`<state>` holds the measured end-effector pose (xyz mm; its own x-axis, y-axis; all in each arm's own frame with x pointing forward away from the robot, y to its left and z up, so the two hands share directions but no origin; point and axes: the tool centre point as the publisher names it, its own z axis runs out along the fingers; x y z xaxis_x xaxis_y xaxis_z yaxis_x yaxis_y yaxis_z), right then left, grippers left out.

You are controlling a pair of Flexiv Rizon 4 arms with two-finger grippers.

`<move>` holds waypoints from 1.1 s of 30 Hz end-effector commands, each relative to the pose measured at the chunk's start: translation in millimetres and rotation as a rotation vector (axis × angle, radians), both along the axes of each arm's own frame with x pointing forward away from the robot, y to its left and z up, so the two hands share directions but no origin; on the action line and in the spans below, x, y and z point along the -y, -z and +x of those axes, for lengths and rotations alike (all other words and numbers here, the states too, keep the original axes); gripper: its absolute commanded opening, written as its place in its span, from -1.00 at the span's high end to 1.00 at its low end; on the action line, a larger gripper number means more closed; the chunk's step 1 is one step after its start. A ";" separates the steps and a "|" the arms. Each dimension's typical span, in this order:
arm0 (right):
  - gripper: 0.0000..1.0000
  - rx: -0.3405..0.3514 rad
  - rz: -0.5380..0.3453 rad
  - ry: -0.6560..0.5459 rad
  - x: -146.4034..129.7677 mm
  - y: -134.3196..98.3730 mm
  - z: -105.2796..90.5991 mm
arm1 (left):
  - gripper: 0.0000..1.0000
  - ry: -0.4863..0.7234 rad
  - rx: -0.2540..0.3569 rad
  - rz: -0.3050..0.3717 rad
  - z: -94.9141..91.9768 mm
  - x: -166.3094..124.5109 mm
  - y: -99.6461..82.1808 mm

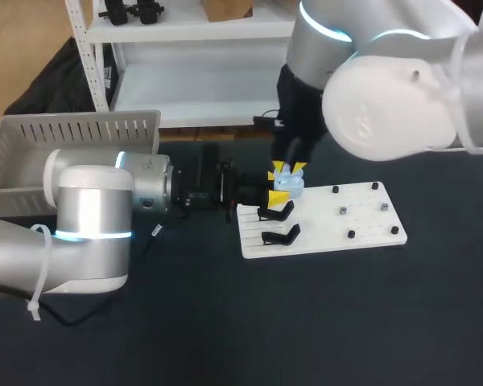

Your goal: Pick up each earbud case from the left stands, insert the matching earbuds, close the lid, and place the case in the box.

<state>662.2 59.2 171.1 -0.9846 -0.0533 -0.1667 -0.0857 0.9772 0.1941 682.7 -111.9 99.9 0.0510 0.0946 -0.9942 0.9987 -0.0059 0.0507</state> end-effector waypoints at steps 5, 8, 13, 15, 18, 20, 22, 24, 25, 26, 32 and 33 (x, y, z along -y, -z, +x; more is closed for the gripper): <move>1.00 -0.013 0.000 0.004 -1.4 7.1 0.9 | 1.00 -0.005 0.002 -0.002 -1.2 0.3 0.3; 1.00 -0.017 0.000 0.005 -1.2 9.2 0.9 | 1.00 -0.005 0.002 -0.002 -1.2 0.3 0.3; 1.00 -0.022 0.003 0.006 -1.2 9.8 0.8 | 1.00 -0.005 0.002 -0.002 -1.2 0.3 0.3; 1.00 -0.022 0.003 0.007 -1.3 9.8 0.8 | 1.00 -0.005 0.002 -0.002 -1.2 0.3 0.3; 1.00 -0.024 0.004 0.008 -1.8 10.4 1.0 | 1.00 -0.005 0.002 -0.002 -1.2 0.3 0.3; 1.00 -0.026 0.005 0.008 -2.3 11.2 0.8 | 1.00 -0.005 0.002 -0.002 -1.2 0.3 0.3; 1.00 -0.027 0.004 0.007 -2.8 11.7 0.7 | 1.00 -0.005 0.002 -0.002 -1.2 0.3 0.3; 1.00 -0.028 0.005 0.006 -3.2 11.8 0.6 | 1.00 -0.005 0.002 -0.002 -1.2 0.3 0.3; 1.00 -0.028 0.005 0.006 -3.3 11.9 0.7 | 1.00 -0.005 0.002 -0.002 -1.2 0.3 0.3; 1.00 -0.029 0.005 0.006 -3.4 12.1 0.8 | 1.00 -0.005 0.002 -0.002 -1.2 0.3 0.3; 1.00 -0.032 0.005 0.005 -4.4 13.5 1.4 | 1.00 -0.005 0.002 -0.002 -1.2 0.3 0.3; 1.00 -0.032 0.005 0.005 -4.5 13.7 1.4 | 1.00 -0.005 0.002 -0.002 -1.2 0.3 0.3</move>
